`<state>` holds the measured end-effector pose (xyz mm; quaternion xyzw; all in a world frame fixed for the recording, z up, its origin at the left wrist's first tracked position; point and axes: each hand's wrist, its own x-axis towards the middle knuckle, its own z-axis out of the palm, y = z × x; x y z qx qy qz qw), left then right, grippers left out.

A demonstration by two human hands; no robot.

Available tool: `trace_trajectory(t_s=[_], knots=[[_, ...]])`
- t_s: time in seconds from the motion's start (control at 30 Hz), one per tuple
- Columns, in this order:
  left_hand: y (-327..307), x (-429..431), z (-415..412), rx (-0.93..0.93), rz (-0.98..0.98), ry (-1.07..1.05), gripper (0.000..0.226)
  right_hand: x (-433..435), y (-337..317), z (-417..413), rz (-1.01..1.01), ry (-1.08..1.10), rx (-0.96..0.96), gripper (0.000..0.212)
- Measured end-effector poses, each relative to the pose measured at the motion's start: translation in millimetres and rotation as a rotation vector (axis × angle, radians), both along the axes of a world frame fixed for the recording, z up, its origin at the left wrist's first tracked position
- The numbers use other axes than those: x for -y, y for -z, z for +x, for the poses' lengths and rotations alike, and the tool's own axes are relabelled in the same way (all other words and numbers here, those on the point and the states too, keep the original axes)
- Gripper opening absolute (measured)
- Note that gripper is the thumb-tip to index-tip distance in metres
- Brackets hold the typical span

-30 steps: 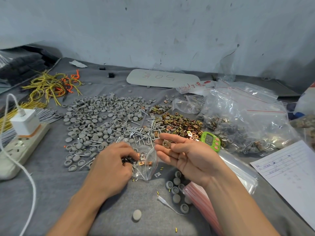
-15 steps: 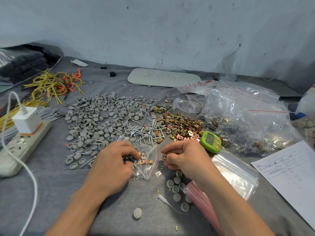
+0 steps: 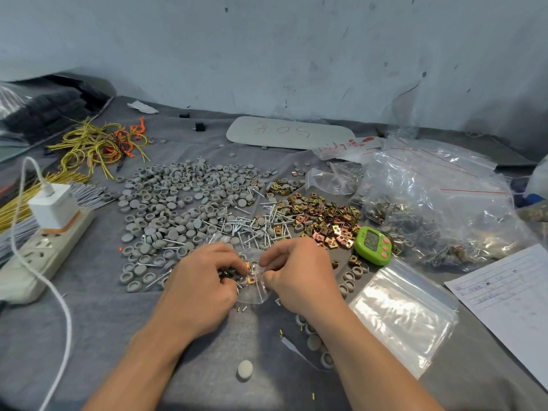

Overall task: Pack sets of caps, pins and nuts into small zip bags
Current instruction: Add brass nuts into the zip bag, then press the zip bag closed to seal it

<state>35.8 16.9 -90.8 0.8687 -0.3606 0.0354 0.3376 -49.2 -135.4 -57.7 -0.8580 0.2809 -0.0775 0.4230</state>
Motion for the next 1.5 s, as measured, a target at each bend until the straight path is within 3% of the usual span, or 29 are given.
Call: trace_trajectory(t_s=[0.33, 0.43, 0.53, 0.6, 0.7, 0.8, 0.9, 1.0, 1.27, 1.5], knots=[[-1.0, -1.0, -0.3, -0.011, 0.02, -0.008, 0.038, 15.5, 4.3, -7.3, -0.003, 0.081, 0.144, 0.018], [-1.2, -1.4, -1.2, -0.014, 0.01, 0.003, 0.037, 24.9, 4.6, -11.1, -0.031, 0.103, 0.217, 0.035], [-1.1, -3.3, -2.0, -0.009, -0.022, 0.013, 0.032, 24.8, 7.2, -11.6, -0.054, -0.077, 0.086, 0.065], [-2.3, -5.2, -4.5, 0.009, -0.072, 0.034, 0.026, 22.9, 9.2, -8.4, -0.114, -0.167, 0.005, 0.072], [-7.2, -8.8, -11.1, 0.047, -0.146, 0.09, 0.019, 27.7, 10.9, -5.8, -0.177, -0.147, -0.017, 0.06], [-12.9, -11.3, -17.1, 0.054, -0.035, 0.161, 0.019, 31.7, 10.6, -3.8, -0.196, -0.139, 0.02, 0.031], [-13.2, -10.3, -24.9, 0.071, 0.135, 0.153, 0.045, 30.0, 9.2, -3.4, -0.166, -0.131, 0.065, 0.021], [-14.7, -7.8, -36.1, 0.061, 0.165, 0.094, 0.07, 29.2, 7.3, -6.2, -0.124, -0.093, 0.132, 0.019], [-32.5, -3.7, -35.2, -0.02, -0.071, -0.031, 0.05, 29.1, 2.4, -18.4, -0.024, 0.037, 0.354, 0.021], [-54.2, -3.3, -20.5, -0.167, -0.422, -0.073, 0.046, 27.6, -11.9, -27.3, 0.152, 0.075, 0.553, 0.021]])
